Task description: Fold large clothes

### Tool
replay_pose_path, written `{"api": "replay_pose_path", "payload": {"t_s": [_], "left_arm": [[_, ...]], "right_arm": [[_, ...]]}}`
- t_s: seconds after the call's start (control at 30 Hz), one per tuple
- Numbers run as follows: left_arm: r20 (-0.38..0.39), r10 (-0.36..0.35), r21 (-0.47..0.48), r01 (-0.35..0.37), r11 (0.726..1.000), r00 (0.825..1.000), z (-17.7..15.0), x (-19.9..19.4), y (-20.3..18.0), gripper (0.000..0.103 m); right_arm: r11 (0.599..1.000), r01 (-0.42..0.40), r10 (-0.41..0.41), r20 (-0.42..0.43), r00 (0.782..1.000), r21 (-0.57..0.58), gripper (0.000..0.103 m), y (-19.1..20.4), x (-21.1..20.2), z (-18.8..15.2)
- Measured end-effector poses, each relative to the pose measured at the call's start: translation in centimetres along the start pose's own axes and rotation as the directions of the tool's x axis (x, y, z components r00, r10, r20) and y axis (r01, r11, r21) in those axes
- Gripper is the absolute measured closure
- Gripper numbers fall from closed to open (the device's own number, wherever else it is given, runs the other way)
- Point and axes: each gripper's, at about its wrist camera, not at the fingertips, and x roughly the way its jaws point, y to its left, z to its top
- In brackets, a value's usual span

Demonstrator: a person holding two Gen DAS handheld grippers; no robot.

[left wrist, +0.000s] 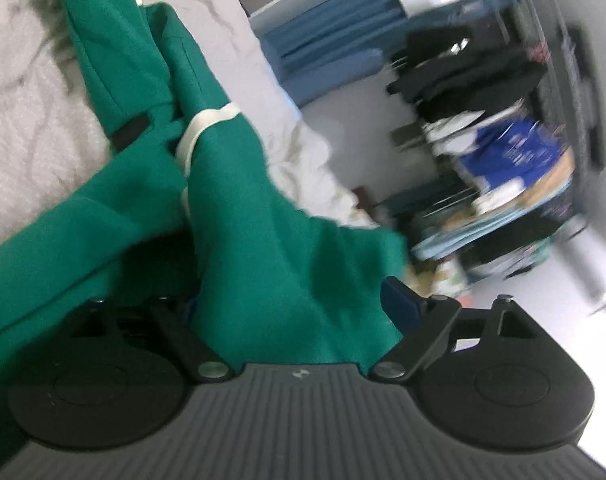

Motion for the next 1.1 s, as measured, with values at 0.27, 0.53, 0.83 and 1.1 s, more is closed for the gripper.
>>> {"api": "replay_pose_path", "payload": {"t_s": [0.27, 0.53, 0.83, 1.1], "left_arm": [[-0.022, 0.144, 0.069, -0.142, 0.987, 0.989, -1.8, -0.3, -0.1, 0.094], [-0.050, 0.102, -0.027, -0.103, 0.994, 0.994, -5.9, -5.0, -0.9, 0.095], [-0.090, 0.225, 0.022, -0.224, 0.974, 0.970, -7.4, -6.7, -1.8, 0.078], [0.094, 0.205, 0.172, -0.219, 0.961, 0.974, -6.5, -11.3, -5.8, 0.038]], "right_arm": [[0.987, -0.022, 0.025, -0.014, 1.000, 0.159, 0.082, -2.4, -1.1, -0.6], [0.976, 0.025, -0.028, 0.011, 1.000, 0.216, 0.083, -3.4, -4.3, -0.4], [0.962, 0.040, -0.019, -0.079, 0.997, 0.270, 0.073, -3.7, -4.6, -1.6], [0.820, -0.084, 0.033, 0.099, 0.995, 0.567, 0.050, -7.9, -8.4, -2.9]]}}
